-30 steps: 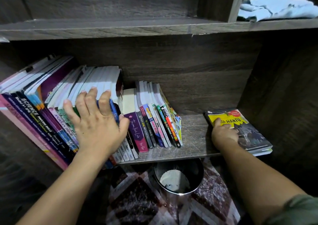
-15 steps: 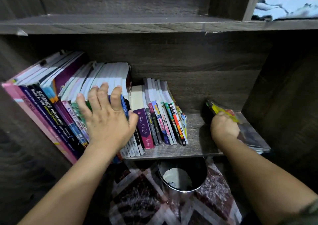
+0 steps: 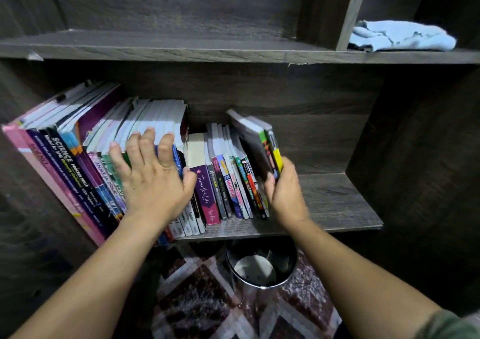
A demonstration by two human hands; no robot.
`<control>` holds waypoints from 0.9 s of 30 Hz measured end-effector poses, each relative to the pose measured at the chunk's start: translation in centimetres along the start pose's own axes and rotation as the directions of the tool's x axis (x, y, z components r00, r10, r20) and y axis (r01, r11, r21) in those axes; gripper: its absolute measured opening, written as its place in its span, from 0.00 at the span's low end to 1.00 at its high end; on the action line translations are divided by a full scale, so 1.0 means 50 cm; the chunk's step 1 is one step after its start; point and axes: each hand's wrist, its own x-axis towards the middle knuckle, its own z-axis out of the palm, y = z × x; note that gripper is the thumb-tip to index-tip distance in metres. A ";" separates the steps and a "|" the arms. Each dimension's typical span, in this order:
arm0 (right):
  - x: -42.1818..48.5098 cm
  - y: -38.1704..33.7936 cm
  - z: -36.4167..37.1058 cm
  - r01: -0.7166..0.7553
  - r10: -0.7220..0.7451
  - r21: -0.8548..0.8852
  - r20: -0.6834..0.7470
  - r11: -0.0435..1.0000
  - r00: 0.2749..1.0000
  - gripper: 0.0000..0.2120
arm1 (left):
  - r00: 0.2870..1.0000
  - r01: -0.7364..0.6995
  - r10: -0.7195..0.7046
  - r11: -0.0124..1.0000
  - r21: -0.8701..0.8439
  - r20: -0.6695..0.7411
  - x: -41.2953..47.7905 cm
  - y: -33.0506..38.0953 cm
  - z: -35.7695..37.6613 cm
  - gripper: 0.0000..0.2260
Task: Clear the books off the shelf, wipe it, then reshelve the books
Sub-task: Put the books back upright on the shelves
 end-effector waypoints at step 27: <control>-0.037 0.079 0.111 -0.423 0.320 0.081 0.529 0.903 0.786 0.70 | 0.993 -0.028 0.015 0.994 -0.108 -0.121 0.003 -0.009 0.018 0.29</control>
